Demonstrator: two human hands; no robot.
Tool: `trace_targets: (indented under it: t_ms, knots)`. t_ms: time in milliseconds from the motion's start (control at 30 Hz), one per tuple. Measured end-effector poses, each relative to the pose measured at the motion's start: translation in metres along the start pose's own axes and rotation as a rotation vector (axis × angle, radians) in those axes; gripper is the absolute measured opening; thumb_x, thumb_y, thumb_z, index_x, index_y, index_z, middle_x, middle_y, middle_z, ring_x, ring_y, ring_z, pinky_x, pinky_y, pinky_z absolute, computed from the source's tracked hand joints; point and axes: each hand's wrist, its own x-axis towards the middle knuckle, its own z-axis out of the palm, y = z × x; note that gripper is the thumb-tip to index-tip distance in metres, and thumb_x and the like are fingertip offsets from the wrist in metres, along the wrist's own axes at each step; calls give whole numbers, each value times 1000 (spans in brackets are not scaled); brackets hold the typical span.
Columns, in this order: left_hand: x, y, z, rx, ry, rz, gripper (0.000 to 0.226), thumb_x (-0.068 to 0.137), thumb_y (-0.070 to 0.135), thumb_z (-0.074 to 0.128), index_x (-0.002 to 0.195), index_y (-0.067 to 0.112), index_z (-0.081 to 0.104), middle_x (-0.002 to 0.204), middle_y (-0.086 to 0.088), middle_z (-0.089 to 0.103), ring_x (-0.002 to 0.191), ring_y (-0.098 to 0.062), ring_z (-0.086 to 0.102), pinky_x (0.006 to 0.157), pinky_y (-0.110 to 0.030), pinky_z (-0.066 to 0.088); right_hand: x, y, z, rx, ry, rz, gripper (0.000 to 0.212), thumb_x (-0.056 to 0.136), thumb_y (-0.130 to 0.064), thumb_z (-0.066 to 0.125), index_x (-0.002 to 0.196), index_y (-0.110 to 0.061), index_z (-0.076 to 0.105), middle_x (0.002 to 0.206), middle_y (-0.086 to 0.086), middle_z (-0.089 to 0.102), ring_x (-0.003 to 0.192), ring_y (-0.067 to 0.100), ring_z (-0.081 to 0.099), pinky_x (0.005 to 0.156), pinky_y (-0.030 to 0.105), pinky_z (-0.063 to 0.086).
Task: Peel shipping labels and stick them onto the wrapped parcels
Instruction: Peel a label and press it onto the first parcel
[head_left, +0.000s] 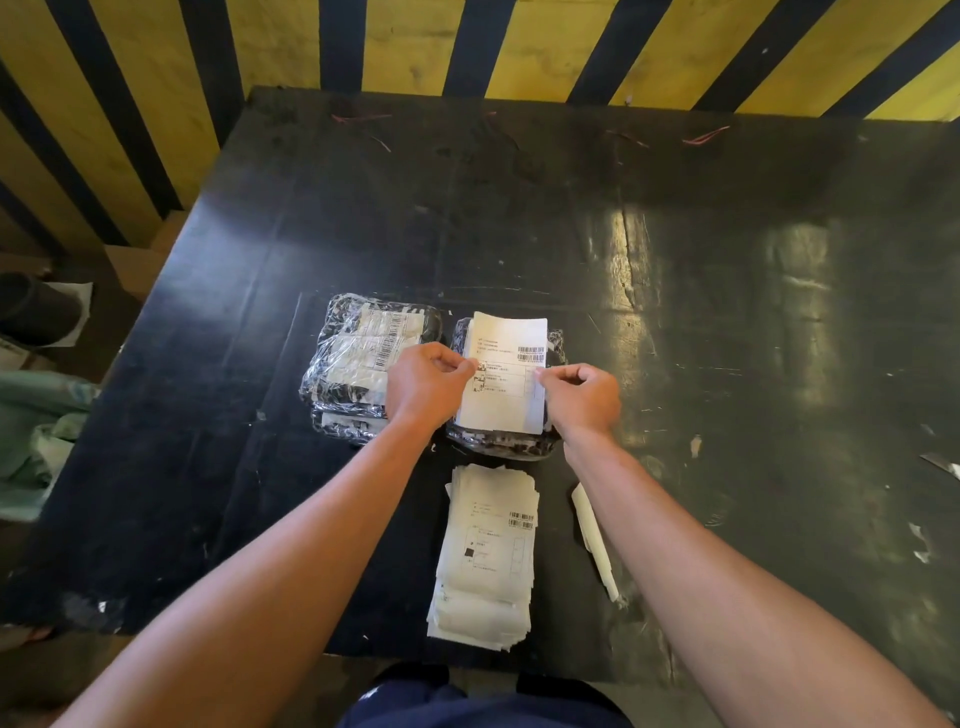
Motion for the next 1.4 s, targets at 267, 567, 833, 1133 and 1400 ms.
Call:
trace_targets:
  t_ms: [267, 567, 833, 1133, 1400]
  knots:
    - [11, 0, 2, 101, 19, 42, 15, 92, 39, 79, 88, 25, 73, 79, 11, 70, 75, -5, 65, 62, -25, 51, 8, -1, 8, -33, 11, 7, 16, 85, -27, 85, 74, -23, 75, 78, -11, 74, 77, 9, 69, 85, 47, 62]
    - [15, -1, 4, 171, 26, 58, 16, 93, 41, 78, 84, 30, 70, 76, 14, 70, 72, -4, 66, 63, -26, 56, 11, 3, 13, -57, 12, 11, 20, 84, -26, 85, 69, -25, 72, 75, -13, 73, 78, 15, 72, 83, 51, 62]
    - [16, 1, 8, 245, 49, 50, 19, 90, 43, 79, 83, 31, 67, 80, 13, 72, 78, -9, 69, 66, -28, 58, 14, 5, 17, -124, 25, -25, 18, 80, -29, 84, 68, -27, 70, 73, -14, 74, 74, 23, 75, 83, 54, 62]
    - [3, -28, 7, 551, -32, 737, 32, 97, 23, 68, 128, 18, 65, 134, -2, 63, 121, -21, 58, 99, -40, 53, 3, 23, -1, -523, 59, -724, 10, 89, -24, 70, 96, -24, 62, 99, -8, 62, 97, 16, 58, 89, 39, 45]
    - [-13, -67, 9, 747, -265, 777, 68, 111, 49, 27, 168, 23, 1, 175, 2, -13, 161, -14, -16, 133, -40, 3, -12, 52, -2, -873, -267, -978, 61, 106, -42, 32, 160, -14, 40, 170, 4, 32, 160, 20, 22, 129, 54, 17]
